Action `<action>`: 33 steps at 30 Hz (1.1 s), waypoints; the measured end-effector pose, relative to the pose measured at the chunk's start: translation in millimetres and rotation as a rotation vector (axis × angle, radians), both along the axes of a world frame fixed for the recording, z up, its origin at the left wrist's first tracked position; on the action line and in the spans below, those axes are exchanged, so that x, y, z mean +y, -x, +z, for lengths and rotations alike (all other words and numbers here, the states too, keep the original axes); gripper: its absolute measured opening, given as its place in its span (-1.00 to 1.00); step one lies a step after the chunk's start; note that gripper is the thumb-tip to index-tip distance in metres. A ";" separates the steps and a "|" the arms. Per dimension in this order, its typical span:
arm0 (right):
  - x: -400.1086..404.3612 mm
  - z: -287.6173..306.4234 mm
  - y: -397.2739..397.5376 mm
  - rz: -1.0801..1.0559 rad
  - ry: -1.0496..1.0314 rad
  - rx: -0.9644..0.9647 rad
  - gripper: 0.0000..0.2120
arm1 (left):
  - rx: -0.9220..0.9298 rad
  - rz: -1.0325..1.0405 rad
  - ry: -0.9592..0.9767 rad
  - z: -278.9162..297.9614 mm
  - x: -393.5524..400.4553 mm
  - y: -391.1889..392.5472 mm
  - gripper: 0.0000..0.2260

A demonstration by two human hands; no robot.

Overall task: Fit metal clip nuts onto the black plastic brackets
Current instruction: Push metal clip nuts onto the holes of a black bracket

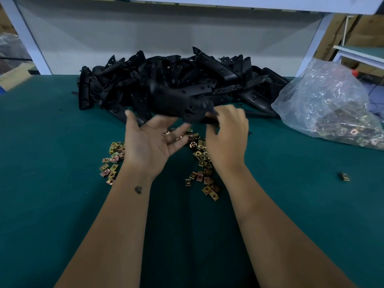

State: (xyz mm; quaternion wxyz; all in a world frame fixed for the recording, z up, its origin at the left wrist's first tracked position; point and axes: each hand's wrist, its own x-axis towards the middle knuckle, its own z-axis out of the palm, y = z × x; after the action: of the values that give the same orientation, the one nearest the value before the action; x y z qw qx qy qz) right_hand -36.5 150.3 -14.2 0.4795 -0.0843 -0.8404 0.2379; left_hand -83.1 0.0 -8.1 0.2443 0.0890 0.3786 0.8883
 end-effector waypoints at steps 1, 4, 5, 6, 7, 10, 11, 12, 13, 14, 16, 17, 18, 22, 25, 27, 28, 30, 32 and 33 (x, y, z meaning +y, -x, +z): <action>3.5 0.8 -1.8 -0.023 -0.014 0.026 -0.77 | -0.018 -0.096 0.029 -0.2 -1.4 -0.2 -0.24; 8.5 3.5 -5.9 -0.067 -0.044 0.085 -0.74 | -0.002 -0.347 0.185 1.8 -2.5 -4.0 -0.38; 9.4 4.5 -6.5 -0.075 -0.037 0.107 -0.74 | 0.032 -0.400 0.228 1.5 -2.4 -5.3 -0.44; 10.6 5.1 -6.6 -0.073 -0.030 0.127 -0.74 | 0.061 -0.432 0.253 0.8 -2.1 -6.4 -0.51; 12.0 5.4 -6.2 -0.054 -0.035 0.141 -0.75 | 0.081 -0.444 0.264 0.3 -1.8 -7.4 -0.60; 13.4 5.5 -1.8 0.051 -0.032 0.136 -0.72 | 0.194 -0.421 0.299 1.0 -0.8 -9.9 -0.79; 11.0 5.7 -0.7 0.050 0.032 0.110 -0.64 | 0.233 -0.394 0.287 1.7 -0.2 -10.3 -0.78; 8.9 5.5 0.0 0.038 0.102 0.085 -0.56 | 0.250 -0.339 0.259 2.3 1.3 -10.1 -0.77; 7.3 4.2 0.2 0.032 0.157 0.058 -0.53 | 0.228 -0.253 0.232 3.3 2.3 -9.3 -0.78; 6.4 2.1 0.4 0.028 0.187 0.020 -0.55 | 0.178 -0.145 0.205 3.1 2.7 -7.4 -0.80; 8.4 -2.4 0.5 0.035 0.178 -0.111 -0.71 | 0.082 0.045 0.135 0.6 1.8 -1.0 -0.81; 8.8 -3.7 0.9 0.051 0.165 -0.181 -0.77 | 0.046 0.105 0.097 -1.2 1.0 2.4 -0.78; 8.7 -4.4 1.5 0.073 0.158 -0.239 -0.81 | 0.011 0.152 0.061 -3.0 0.1 5.5 -0.77; 0.9 -6.1 3.5 0.147 0.086 -0.460 -0.88 | -0.081 0.271 -0.056 -6.3 -1.1 12.2 -0.77; 1.0 -9.6 5.7 0.160 -0.096 -0.632 -0.75 | -0.121 0.322 -0.114 -7.3 -0.8 14.4 -0.79; 2.6 -10.1 6.9 0.142 -0.079 -0.636 -0.75 | -0.155 0.345 -0.135 -7.6 -1.0 14.4 -0.81; 3.7 -10.2 7.1 0.123 -0.054 -0.623 -0.77 | -0.175 0.350 -0.147 -7.9 -1.3 14.8 -0.82; 5.6 -11.1 7.2 0.051 -0.054 -0.605 -0.77 | -0.215 0.352 -0.174 -7.9 -1.7 15.1 -0.88; 8.0 -11.7 6.8 -0.040 -0.115 -0.598 -0.73 | -0.262 0.341 -0.213 -7.0 -2.0 15.3 -0.89; 8.7 -11.3 6.2 -0.072 -0.141 -0.587 -0.70 | -0.278 0.336 -0.219 -7.0 -2.1 15.7 -0.85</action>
State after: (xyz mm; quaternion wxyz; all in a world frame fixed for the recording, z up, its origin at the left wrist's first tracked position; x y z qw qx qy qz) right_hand -42.7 158.9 -25.5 0.2288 -0.1458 -0.9540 0.1273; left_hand -98.8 -2.0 -15.1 0.1317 -0.0726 0.2525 0.9558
